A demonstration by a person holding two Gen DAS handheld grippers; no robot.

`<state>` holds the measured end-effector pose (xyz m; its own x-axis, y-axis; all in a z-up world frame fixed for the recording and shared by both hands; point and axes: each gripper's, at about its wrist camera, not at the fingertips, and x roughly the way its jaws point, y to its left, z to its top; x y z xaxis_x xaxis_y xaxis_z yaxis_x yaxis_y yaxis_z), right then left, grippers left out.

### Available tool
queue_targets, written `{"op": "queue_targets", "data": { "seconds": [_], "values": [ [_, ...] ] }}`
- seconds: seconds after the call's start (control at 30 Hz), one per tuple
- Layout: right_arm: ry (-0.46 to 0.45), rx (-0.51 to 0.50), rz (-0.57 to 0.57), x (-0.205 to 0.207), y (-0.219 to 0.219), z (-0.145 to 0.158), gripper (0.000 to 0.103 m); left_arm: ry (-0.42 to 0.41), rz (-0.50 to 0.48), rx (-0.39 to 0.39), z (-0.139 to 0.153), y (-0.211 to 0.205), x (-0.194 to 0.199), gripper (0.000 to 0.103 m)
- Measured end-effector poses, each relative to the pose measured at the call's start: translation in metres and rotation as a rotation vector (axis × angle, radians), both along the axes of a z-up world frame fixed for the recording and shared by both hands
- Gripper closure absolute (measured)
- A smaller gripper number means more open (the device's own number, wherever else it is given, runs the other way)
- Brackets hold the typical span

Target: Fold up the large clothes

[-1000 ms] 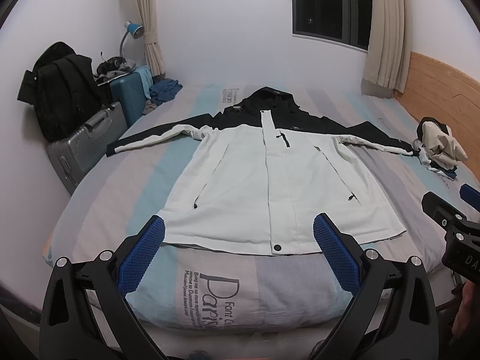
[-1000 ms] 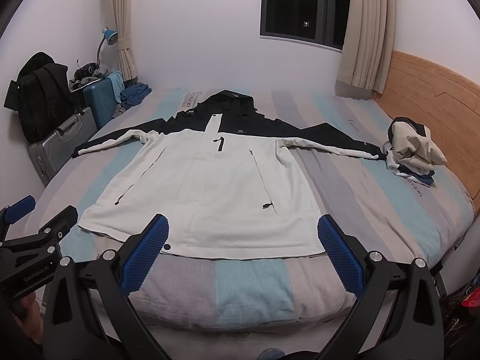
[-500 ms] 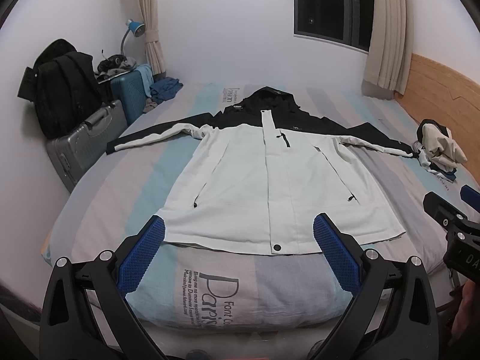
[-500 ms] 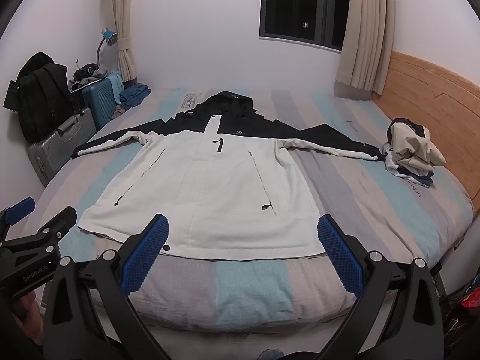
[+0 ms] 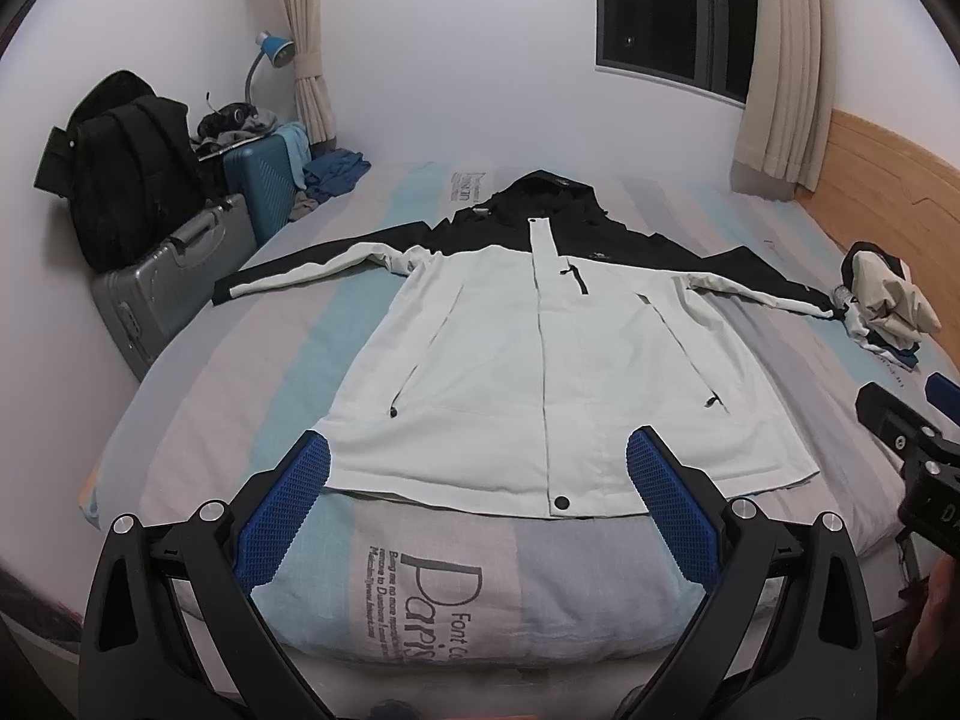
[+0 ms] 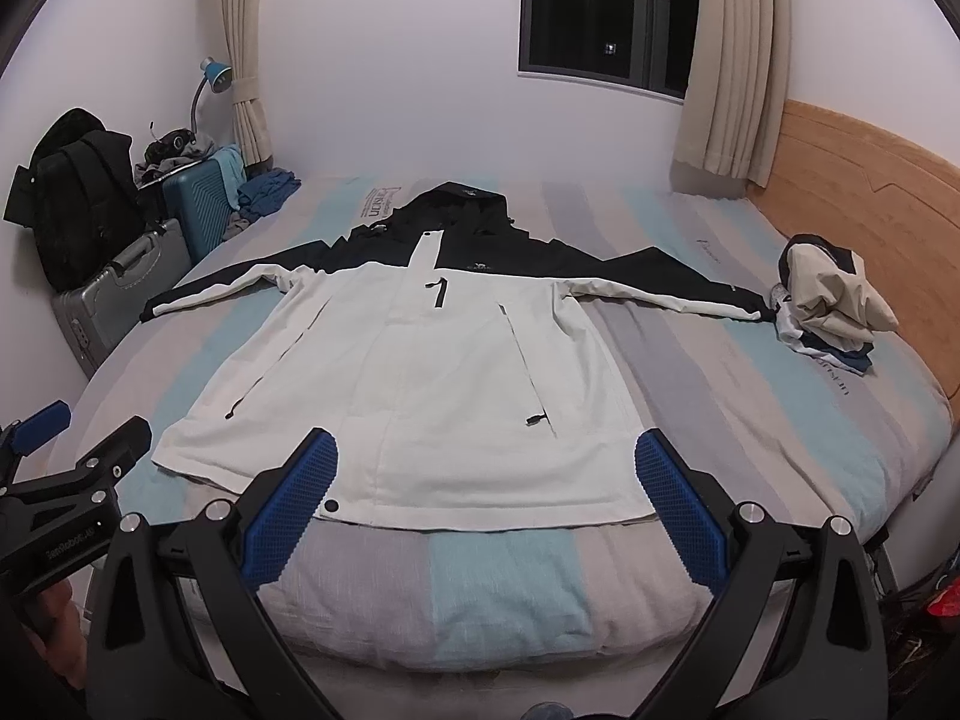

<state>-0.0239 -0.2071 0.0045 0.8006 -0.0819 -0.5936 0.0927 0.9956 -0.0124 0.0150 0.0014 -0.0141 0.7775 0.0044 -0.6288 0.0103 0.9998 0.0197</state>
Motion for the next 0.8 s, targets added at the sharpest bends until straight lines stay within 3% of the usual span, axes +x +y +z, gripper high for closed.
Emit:
{"op": "queue_targets", "data": {
  "seconds": [0.13, 0.27, 0.33, 0.43, 0.5, 0.57, 0.67, 0.8],
  "values": [
    [0.009, 0.007, -0.001, 0.028, -0.003, -0.013, 0.007, 0.021, 0.006, -0.018, -0.018, 0.004, 0.028, 0.006],
    [0.006, 0.006, -0.011, 0.083, -0.007, -0.028, 0.007, 0.027, 0.021, -0.022, -0.036, 0.009, 0.076, 0.006],
    [0.004, 0.034, -0.006, 0.112, -0.013, -0.030, 0.007, 0.031, 0.055, -0.064, -0.039, 0.014, 0.104, 0.006],
    [0.017, 0.032, 0.009, 0.152, -0.018, -0.022, 0.007, -0.020, 0.064, -0.098, -0.021, 0.012, 0.135, 0.006],
    [0.034, 0.011, 0.024, 0.178, -0.020, -0.013, 0.007, -0.037, 0.064, -0.050, -0.005, 0.001, 0.156, 0.006],
    [0.061, 0.017, 0.052, 0.202, -0.023, -0.001, 0.007, -0.005, 0.058, -0.026, 0.006, -0.009, 0.178, 0.006],
    [0.129, 0.057, 0.112, 0.234, -0.028, 0.016, 0.007, 0.069, 0.074, -0.052, 0.023, -0.017, 0.210, 0.006],
    [0.155, 0.087, 0.212, 0.264, -0.031, 0.050, 0.007, 0.103, 0.086, -0.012, 0.050, -0.035, 0.233, 0.006]
  ]
}}
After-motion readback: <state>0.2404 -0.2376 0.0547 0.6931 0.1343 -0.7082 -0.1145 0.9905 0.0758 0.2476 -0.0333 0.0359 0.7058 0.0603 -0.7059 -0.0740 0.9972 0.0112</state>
